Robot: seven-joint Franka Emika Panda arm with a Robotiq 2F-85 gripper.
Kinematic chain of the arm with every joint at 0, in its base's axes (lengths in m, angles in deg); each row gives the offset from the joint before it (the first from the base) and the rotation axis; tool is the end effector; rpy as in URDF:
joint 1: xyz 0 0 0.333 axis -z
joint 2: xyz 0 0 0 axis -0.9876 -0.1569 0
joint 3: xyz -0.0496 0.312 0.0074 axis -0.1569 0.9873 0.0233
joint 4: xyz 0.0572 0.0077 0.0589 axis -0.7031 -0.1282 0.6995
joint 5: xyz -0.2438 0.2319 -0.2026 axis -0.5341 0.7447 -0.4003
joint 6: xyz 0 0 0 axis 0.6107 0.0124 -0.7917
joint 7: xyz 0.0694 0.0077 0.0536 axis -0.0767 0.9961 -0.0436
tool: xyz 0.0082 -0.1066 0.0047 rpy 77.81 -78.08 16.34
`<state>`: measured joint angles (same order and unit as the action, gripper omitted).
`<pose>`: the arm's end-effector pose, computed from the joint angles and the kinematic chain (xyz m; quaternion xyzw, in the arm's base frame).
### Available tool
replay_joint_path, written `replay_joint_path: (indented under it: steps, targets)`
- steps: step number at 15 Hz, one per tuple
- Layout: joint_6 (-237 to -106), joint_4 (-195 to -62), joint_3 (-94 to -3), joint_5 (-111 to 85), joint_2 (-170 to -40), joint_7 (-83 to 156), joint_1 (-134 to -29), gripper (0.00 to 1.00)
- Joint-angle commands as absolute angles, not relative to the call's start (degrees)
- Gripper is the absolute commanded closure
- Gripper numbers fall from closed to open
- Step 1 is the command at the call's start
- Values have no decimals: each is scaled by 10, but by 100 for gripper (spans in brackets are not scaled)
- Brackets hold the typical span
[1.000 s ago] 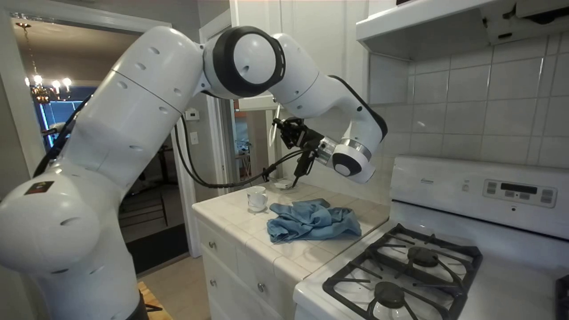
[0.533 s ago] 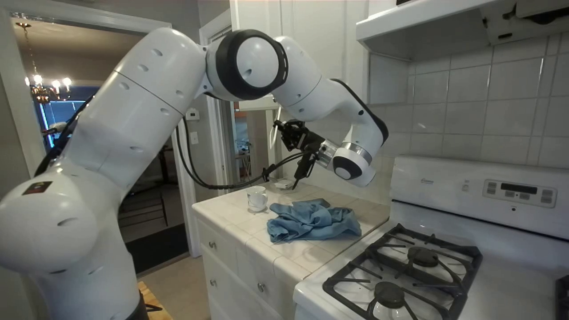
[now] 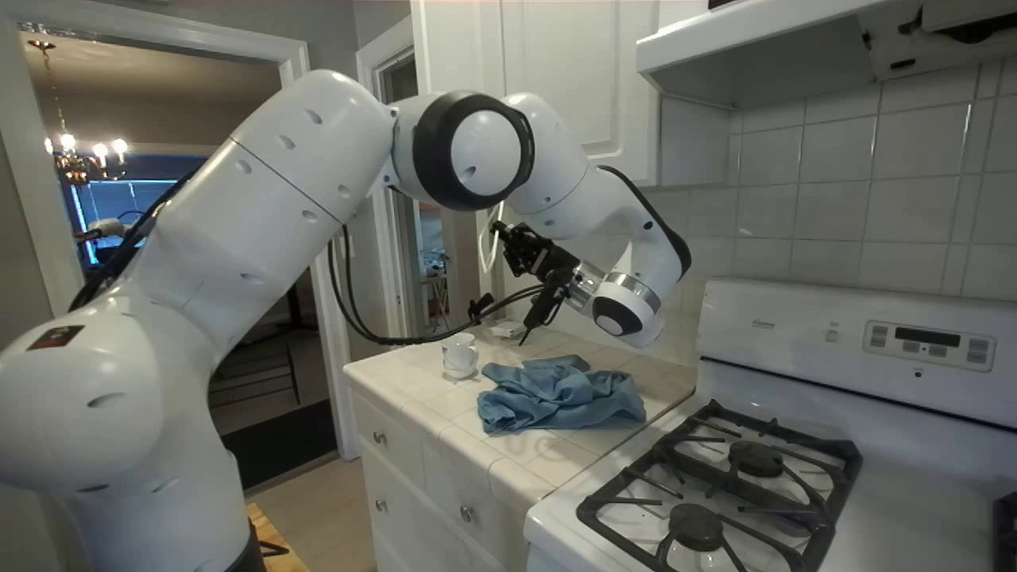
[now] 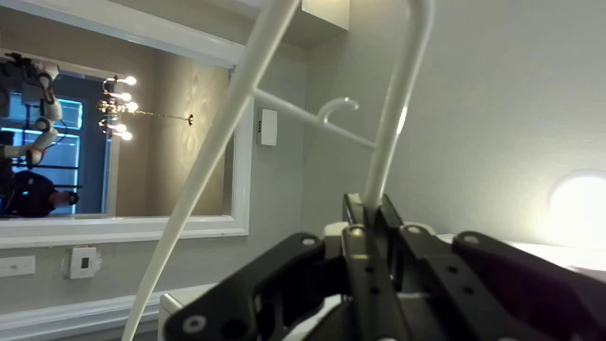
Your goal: Put the clothing hanger on the job of the cupboard
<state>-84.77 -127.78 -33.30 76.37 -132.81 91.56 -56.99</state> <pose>0.6116 -0.0263 0.3065 -0.4533 -0.1566 0.0262 0.8771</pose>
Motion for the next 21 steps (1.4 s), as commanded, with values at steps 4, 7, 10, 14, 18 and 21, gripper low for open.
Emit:
replay_joint_path:
  steps: [4,7,10,14,18,21]
  targets:
    - [-848,-1193,-286,760,-1398,813,-555,98]
    - [-848,-1163,-281,759,-1418,774,-561,98]
    - [-848,-1135,-276,763,-1432,731,-566,98]
    - [-848,-1092,-264,759,-1452,690,-565,98]
    - [-848,-1058,-251,762,-1472,651,-563,98]
    - [-848,-1034,-245,767,-1488,620,-566,98]
